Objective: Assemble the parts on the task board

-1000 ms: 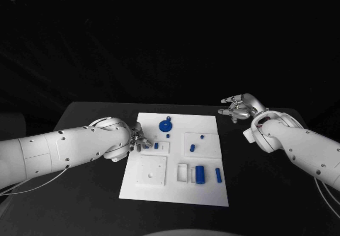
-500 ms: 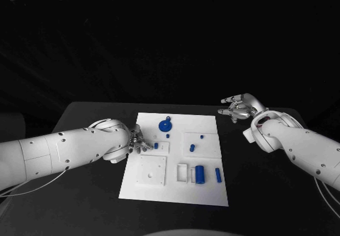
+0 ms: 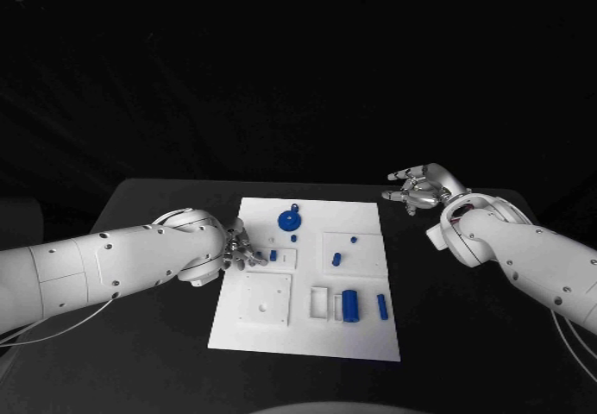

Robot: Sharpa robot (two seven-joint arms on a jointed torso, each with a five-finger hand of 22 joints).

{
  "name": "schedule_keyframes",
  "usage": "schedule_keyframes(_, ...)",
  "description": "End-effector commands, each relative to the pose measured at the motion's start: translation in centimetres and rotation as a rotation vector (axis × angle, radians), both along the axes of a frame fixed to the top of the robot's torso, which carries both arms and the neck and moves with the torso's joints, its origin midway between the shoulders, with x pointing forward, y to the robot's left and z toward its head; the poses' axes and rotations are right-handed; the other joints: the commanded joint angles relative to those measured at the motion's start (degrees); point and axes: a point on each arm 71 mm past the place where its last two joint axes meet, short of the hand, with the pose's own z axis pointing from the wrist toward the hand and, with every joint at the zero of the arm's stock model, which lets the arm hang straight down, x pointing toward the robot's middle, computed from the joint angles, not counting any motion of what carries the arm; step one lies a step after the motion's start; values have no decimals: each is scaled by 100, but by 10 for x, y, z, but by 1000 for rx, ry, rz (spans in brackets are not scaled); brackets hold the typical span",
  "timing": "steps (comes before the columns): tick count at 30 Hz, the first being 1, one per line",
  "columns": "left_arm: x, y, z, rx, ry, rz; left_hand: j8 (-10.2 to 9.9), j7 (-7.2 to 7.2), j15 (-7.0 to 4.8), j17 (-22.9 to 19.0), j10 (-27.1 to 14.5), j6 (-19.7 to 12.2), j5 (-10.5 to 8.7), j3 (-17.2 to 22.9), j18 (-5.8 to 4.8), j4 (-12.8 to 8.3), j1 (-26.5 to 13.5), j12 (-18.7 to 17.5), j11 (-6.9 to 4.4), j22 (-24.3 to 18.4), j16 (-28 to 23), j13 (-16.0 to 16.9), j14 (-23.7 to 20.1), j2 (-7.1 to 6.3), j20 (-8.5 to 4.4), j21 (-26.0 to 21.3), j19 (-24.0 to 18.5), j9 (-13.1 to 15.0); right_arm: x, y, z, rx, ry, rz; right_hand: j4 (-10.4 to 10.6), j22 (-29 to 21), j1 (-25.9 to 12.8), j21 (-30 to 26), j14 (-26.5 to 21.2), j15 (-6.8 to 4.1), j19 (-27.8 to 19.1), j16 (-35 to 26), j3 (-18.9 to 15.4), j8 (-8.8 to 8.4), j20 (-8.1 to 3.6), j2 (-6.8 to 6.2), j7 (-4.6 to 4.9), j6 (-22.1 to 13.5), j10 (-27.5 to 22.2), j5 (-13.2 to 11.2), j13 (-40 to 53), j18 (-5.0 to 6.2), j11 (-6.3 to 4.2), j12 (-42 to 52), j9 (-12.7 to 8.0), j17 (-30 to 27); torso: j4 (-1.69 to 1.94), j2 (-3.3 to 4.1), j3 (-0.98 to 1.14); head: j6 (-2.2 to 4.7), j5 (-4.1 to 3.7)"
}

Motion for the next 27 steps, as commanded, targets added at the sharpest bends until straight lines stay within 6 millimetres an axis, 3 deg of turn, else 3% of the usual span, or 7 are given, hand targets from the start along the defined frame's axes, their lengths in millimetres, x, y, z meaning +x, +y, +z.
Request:
schedule_keyframes(1,-3,0,-3,18,32,-36,-37,13,-4,-66,267,-86,-22,-41,-46,-59,43,-66,54,91,-48,-4,-54,-22,-11,-38,-39,-35,0,0,0,-1,1,9,16,136,-46,-30,9,-20,182,-15,20,-26,-15,-19,0,-30,0,33,-7,78,20,-37,0,-5,-1,1,-4,4,-5)
schedule_keyframes(6,-7,3,-3,19,52,-52,-50,65,11,-234,208,-315,124,-107,-91,-381,287,-330,68,90,-147,3,-220,111,-24,-152,-120,-110,-1,0,-1,-1,2,8,16,136,-46,-30,9,-20,182,-15,20,-26,-15,-19,0,-30,0,33,-7,78,20,-37,0,-5,0,-5,-2,5,-8)
schedule_keyframes(8,-8,5,-3,18,55,-53,15,99,12,-242,189,-413,123,-127,-116,-416,294,-374,84,96,-140,22,-262,157,-41,-184,-126,-548,-1,0,-1,-1,2,8,16,136,-46,-30,9,-20,182,-15,20,-26,-15,-19,0,-30,0,33,-7,78,20,-37,0,-5,2,-5,-1,7,-11)
schedule_keyframes(10,-8,6,-2,16,53,-52,283,108,20,-289,147,-511,118,-187,-130,-478,316,-388,90,95,-156,36,-301,167,-45,-221,-136,-923,-1,0,-1,-1,3,8,16,136,-46,-30,9,-20,182,-15,20,-26,-15,-19,0,-30,0,33,-7,78,20,-37,0,-5,3,-5,0,8,-10)
schedule_keyframes(14,-8,9,1,2,42,-53,624,170,45,-412,-38,-789,109,-239,-140,-530,334,-435,110,90,-233,30,-396,186,-31,-288,-165,-1198,-1,-1,-2,-1,3,8,16,136,-46,-30,9,-20,182,-15,20,-26,-15,-19,0,-30,0,33,-7,78,20,-37,0,-5,-1,-2,1,18,-17)
schedule_keyframes(22,-6,10,18,-52,-2,-66,656,489,266,-965,-756,-1618,122,-319,-65,-664,451,-924,353,-11,-653,-278,-805,258,165,-633,-366,-1864,-1,-1,-3,-2,6,7,16,136,-46,-30,9,-20,182,-15,20,-26,-15,-19,0,-30,0,33,-7,78,20,-37,0,-5,-3,-2,0,38,-35)
schedule_keyframes(27,-1,6,42,-136,-76,-79,877,565,378,-1369,-972,-1741,137,-300,-20,-711,572,-1255,468,-168,-835,-761,-1003,293,286,-1027,-422,-2513,-1,-2,-4,-2,8,4,16,136,-46,-30,9,-20,182,-15,20,-26,-15,-19,0,-30,0,33,-7,78,20,-37,0,-5,-3,-3,-4,62,-56)
